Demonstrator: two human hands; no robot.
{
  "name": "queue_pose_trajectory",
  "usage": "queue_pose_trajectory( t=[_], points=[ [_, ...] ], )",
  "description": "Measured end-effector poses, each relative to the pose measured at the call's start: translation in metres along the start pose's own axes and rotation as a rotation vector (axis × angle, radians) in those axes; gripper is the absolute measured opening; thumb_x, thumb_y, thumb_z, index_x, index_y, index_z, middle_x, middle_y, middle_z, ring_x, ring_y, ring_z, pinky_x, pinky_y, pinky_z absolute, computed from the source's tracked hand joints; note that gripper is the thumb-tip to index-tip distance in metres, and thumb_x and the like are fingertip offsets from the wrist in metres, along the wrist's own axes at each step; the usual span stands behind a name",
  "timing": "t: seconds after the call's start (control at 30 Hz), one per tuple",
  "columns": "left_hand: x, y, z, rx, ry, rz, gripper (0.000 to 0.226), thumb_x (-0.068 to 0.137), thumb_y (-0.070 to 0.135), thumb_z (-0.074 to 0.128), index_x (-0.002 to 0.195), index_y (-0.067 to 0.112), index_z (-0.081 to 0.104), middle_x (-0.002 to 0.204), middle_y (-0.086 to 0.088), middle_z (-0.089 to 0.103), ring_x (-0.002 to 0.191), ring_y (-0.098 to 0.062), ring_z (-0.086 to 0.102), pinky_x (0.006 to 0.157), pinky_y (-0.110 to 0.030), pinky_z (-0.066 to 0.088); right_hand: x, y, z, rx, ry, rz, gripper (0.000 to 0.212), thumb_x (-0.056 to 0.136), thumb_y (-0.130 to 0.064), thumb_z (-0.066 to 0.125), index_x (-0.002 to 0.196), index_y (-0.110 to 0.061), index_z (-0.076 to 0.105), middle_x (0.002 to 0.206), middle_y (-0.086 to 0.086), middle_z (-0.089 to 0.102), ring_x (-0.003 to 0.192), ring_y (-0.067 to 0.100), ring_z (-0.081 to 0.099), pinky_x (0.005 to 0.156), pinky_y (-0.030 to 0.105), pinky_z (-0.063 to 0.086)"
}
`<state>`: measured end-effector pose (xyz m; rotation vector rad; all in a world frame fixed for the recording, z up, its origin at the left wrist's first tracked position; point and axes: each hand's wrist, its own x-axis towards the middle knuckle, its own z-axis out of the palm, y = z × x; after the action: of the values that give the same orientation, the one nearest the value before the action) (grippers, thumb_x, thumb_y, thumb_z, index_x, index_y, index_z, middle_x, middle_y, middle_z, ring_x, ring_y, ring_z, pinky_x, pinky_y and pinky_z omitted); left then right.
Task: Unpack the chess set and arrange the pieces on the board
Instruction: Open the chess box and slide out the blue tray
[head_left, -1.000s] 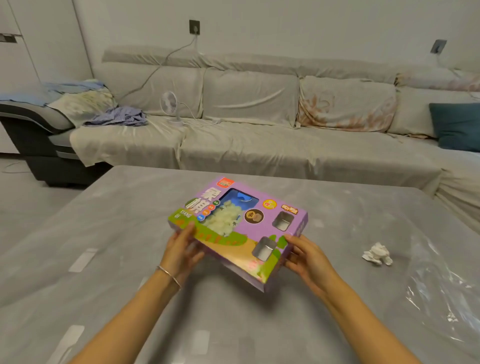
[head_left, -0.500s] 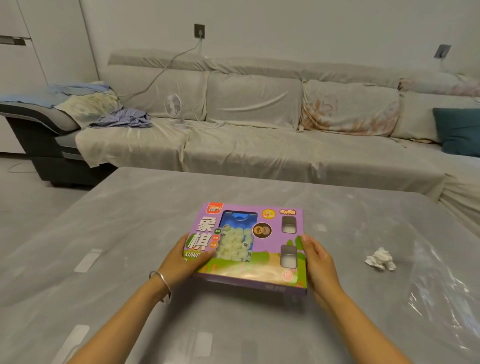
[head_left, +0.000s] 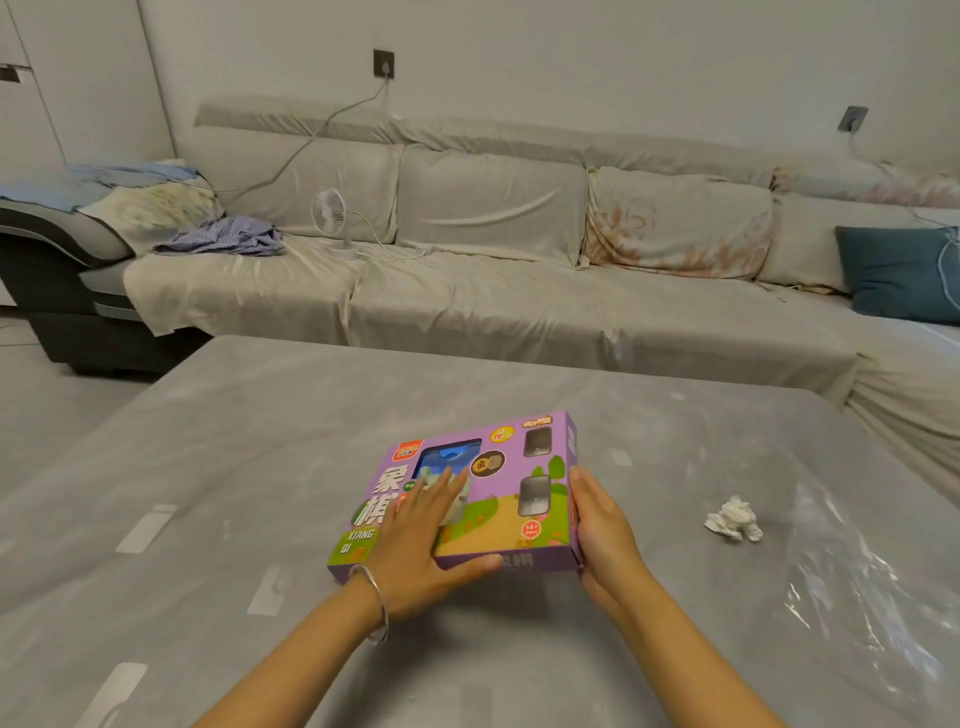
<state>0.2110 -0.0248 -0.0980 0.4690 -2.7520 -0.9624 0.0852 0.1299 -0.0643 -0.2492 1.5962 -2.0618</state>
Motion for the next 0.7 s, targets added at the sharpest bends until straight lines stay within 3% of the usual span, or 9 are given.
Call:
queue_pose_trajectory(
  t=[0.07, 0.17, 0.27, 0.33, 0.4, 0.5, 0.6, 0.7],
  points=[
    [0.002, 0.005, 0.007, 0.082, 0.008, 0.001, 0.114, 0.043, 0.1, 0.016, 0.142, 0.046, -0.001, 0.153, 0.019, 0.002, 0.143, -0.01, -0.005, 0.117, -0.042, 0.001, 0.0, -0.003, -0.004, -0.104, 0.045, -0.044, 0.025, 0.097, -0.022, 0.047, 0.111, -0.008, 0.063, 0.098, 0.014, 0.072, 0.075, 0.021, 0.071, 0.062, 0.031, 0.059],
    [0.004, 0.002, 0.014, 0.195, 0.03, -0.016, 0.123, 0.039, 0.101, 0.008, 0.145, 0.04, 0.002, 0.155, 0.016, 0.004, 0.144, -0.013, -0.003, 0.115, -0.041, -0.005, 0.0, -0.004, -0.015, -0.104, 0.053, 0.037, 0.018, 0.089, -0.016, 0.06, 0.104, -0.007, 0.066, 0.092, 0.012, 0.073, 0.076, 0.024, 0.07, 0.068, 0.035, 0.058],
    [0.003, 0.002, 0.021, 0.271, 0.021, 0.012, 0.124, 0.039, 0.101, 0.005, 0.145, 0.038, 0.009, 0.155, 0.015, 0.005, 0.144, -0.014, -0.003, 0.115, -0.042, -0.006, 0.002, -0.004, -0.027, -0.087, 0.065, 0.176, 0.008, 0.086, -0.006, 0.062, 0.093, -0.002, 0.064, 0.08, 0.011, 0.07, 0.063, 0.018, 0.067, 0.055, 0.024, 0.057],
    [0.002, 0.0, 0.024, 0.254, 0.031, 0.038, 0.116, 0.042, 0.1, 0.014, 0.14, 0.038, 0.022, 0.154, 0.014, 0.014, 0.144, -0.015, 0.003, 0.116, -0.043, -0.005, 0.006, -0.005, -0.034, -0.149, 0.065, 0.263, 0.013, 0.085, -0.006, 0.063, 0.097, 0.0, 0.062, 0.079, 0.011, 0.068, 0.066, 0.018, 0.064, 0.055, 0.022, 0.054],
    [0.002, -0.001, 0.026, 0.192, 0.055, 0.065, 0.102, 0.046, 0.097, 0.028, 0.127, 0.036, 0.036, 0.148, 0.012, 0.029, 0.143, -0.016, 0.013, 0.116, -0.04, -0.004, 0.011, -0.001, -0.042, -0.189, 0.059, 0.359, 0.022, 0.083, -0.009, 0.067, 0.102, 0.001, 0.062, 0.083, 0.01, 0.068, 0.073, 0.019, 0.064, 0.064, 0.025, 0.054],
    [-0.001, -0.002, 0.024, 0.144, 0.081, 0.104, 0.108, 0.046, 0.096, 0.034, 0.129, 0.027, 0.041, 0.138, 0.009, 0.043, 0.138, -0.014, 0.025, 0.112, -0.03, -0.007, 0.016, 0.002, -0.047, -0.22, 0.043, 0.436, 0.035, 0.08, -0.01, 0.071, 0.11, 0.003, 0.06, 0.089, 0.012, 0.068, 0.078, 0.02, 0.064, 0.073, 0.03, 0.053],
    [-0.001, -0.004, 0.023, 0.17, 0.065, 0.116, 0.112, 0.045, 0.097, 0.033, 0.13, 0.025, 0.042, 0.142, 0.01, 0.04, 0.141, -0.013, 0.02, 0.113, -0.032, -0.007, 0.019, 0.004, -0.05, -0.238, 0.023, 0.475, 0.033, 0.08, -0.011, 0.071, 0.108, 0.002, 0.06, 0.09, 0.013, 0.067, 0.078, 0.02, 0.063, 0.068, 0.028, 0.054],
    [-0.001, -0.008, 0.025, 0.18, 0.036, 0.118, 0.087, 0.046, 0.096, 0.033, 0.104, 0.033, 0.043, 0.148, 0.013, 0.031, 0.143, -0.015, 0.015, 0.115, -0.037, -0.005, 0.02, 0.005, -0.051, -0.258, -0.002, 0.533, 0.032, 0.079, -0.011, 0.072, 0.107, 0.0, 0.06, 0.093, 0.014, 0.066, 0.083, 0.022, 0.062, 0.072, 0.031, 0.054]
  ],
)
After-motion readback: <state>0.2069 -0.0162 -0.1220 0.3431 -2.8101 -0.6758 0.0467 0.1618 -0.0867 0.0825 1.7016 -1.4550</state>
